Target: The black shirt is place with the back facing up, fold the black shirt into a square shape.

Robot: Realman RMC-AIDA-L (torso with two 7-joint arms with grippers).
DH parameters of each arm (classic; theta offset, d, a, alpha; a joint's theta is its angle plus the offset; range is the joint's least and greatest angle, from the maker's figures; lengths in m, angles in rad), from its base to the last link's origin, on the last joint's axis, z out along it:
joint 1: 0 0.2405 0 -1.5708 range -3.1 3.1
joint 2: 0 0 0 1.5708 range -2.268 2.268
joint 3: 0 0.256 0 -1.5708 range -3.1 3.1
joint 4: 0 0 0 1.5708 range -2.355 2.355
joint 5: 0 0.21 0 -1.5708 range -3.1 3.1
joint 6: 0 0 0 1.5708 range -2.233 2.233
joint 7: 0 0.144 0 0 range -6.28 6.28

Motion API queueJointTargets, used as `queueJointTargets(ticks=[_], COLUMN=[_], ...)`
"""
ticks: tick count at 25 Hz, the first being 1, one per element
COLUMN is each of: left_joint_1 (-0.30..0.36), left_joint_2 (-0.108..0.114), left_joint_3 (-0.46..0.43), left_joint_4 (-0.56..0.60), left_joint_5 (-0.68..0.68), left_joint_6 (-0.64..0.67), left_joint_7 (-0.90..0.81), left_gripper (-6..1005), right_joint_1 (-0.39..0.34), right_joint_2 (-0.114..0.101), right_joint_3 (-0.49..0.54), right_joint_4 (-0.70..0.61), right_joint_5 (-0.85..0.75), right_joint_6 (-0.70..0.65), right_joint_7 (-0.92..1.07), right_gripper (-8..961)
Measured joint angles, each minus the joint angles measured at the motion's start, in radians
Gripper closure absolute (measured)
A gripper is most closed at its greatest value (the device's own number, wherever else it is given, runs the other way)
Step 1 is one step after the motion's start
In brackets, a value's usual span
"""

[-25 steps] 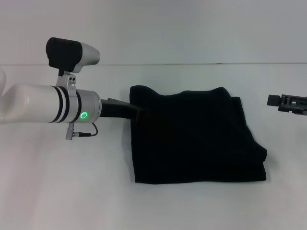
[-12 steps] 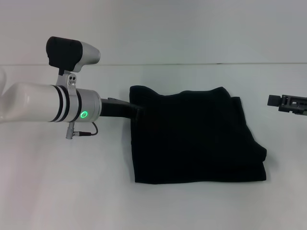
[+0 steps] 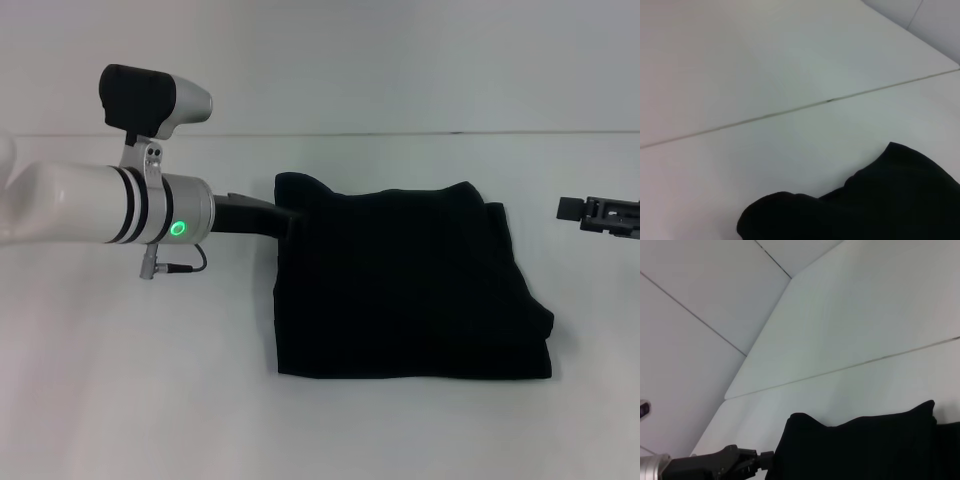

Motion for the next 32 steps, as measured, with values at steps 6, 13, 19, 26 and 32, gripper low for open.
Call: queueJointTargets(ticks=[6, 13, 19, 26, 32], left_joint_1=[-0.014, -0.017, 0.003, 0.076, 0.183], left_joint_2=[0.003, 0.005, 0.004, 0.001, -0.013], left_joint_3=[0.0, 0.001, -0.007, -0.008, -0.08], left_joint_4=[0.001, 0.002, 0.015, 0.134, 0.339], left_joint_5=[0.0, 0.0, -0.002, -0.002, -0.023], left_joint_6=[-0.01, -0.019, -0.005, 0.062, 0.221], left_joint_7=[0.0, 0.0, 0.0, -0.046, -0.075], left_gripper=[977, 974, 970, 871, 625], right_joint_1=[0.002, 0.003, 0.001, 0.005, -0.012], right_joint_2=[0.001, 0.002, 0.002, 0.002, 0.009], right_joint_3=[0.0, 0.0, 0.0, -0.005, 0.0], right_joint_4=[0.003, 0.008, 0.006, 0.005, 0.008], right_joint_5=[0.0, 0.0, 0.0, 0.0, 0.054], right_joint_6=[0.0, 0.0, 0.007, 0.008, -0.012], right_joint_7=[-0.006, -0.014, -0.015, -0.053, -0.15], right_gripper=[112, 110, 108, 106, 99])
